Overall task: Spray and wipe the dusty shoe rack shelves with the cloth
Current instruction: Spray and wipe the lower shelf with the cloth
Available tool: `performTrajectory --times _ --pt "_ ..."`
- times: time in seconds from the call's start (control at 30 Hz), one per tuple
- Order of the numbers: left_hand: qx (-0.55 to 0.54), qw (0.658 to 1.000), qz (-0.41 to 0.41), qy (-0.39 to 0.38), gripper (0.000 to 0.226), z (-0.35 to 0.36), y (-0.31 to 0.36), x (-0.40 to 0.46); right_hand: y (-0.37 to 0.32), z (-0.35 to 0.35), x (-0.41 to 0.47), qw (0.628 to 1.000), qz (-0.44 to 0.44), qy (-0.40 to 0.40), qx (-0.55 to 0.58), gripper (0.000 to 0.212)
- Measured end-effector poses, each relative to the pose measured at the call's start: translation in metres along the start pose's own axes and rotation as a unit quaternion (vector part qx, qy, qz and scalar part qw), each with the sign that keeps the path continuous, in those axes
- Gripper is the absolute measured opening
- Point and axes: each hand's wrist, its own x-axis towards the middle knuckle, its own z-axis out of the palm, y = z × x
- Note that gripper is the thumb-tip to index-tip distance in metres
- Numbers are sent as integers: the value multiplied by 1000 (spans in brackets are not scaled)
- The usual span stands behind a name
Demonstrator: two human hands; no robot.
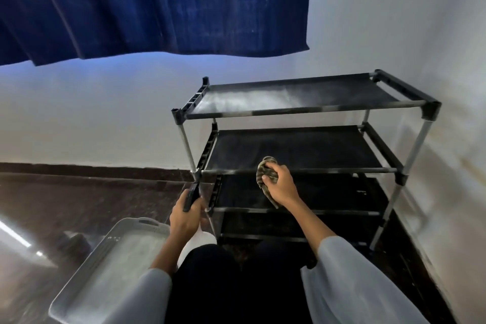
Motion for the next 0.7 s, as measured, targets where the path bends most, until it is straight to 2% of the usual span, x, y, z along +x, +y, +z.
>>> performTrajectory --times 0.1,0.2,0.33,0.43,0.53,0.63,0.7 --pt "-3 1000 -3 -8 13 -9 -10 6 3 14 -1 997 -63 -39 -38 39" --pt "0 1000 -9 -28 6 -9 -25 17 20 32 -3 979 -115 -111 -126 38" --pt "30 997 -16 -69 11 1 -52 39 53 52 0 965 -76 -166 -186 38" --pt "33 993 -20 -113 9 14 -76 54 74 63 8 966 -35 -169 -191 38" --pt "35 989 -31 -143 22 24 -93 63 86 70 26 964 -28 -163 -207 39" --pt "50 989 -50 -133 3 29 -95 60 86 74 45 957 -29 -172 -232 40" --pt "60 989 -58 -126 6 31 -96 62 81 78 59 952 -23 -187 -242 38"
